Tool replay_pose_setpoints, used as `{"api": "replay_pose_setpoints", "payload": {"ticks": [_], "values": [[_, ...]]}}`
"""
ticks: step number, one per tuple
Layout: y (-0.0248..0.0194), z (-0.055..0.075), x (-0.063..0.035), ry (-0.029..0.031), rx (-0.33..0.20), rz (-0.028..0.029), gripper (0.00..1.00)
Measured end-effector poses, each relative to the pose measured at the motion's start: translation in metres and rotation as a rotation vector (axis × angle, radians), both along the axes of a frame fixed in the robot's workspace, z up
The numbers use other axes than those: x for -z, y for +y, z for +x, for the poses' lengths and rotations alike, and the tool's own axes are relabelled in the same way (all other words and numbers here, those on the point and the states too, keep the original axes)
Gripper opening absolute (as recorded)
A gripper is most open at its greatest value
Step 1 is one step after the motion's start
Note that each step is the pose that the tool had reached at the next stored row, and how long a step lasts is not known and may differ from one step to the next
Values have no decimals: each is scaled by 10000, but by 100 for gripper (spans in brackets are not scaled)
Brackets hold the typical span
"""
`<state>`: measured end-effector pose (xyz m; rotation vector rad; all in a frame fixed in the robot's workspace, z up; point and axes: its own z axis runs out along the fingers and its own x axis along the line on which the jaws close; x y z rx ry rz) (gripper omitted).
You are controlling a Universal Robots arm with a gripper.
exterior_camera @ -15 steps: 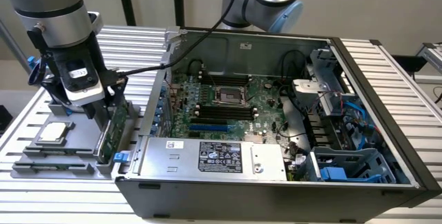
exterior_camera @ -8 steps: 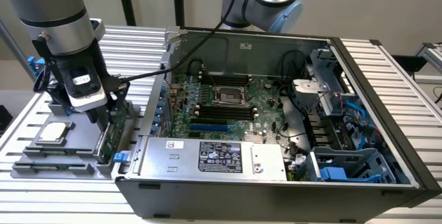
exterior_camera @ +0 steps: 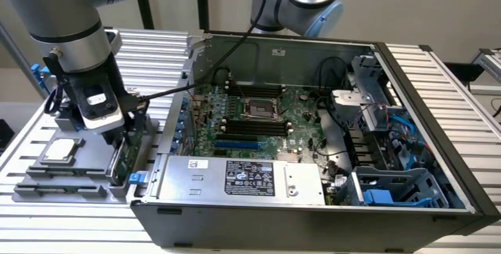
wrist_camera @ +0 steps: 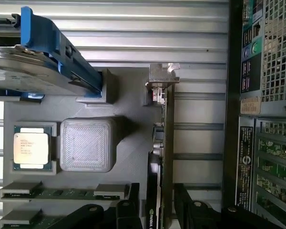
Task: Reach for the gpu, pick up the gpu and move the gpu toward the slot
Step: 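Pick up the gpu and move the gpu toward the slot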
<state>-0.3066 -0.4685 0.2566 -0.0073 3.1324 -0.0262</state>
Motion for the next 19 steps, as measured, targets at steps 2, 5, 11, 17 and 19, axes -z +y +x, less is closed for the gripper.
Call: {"api": "replay_pose_setpoints", "payload": {"ticks": [2,5,11,17,19], "values": [[0,-1,29,-60,7,-1,42],[-1,-2,69,-176,13,-1,42],[-1,-14,99,-201,311,-5,42],[21,-31,111,-203,512,-6,42],[36,-39,116,-204,511,-5,42]]}}
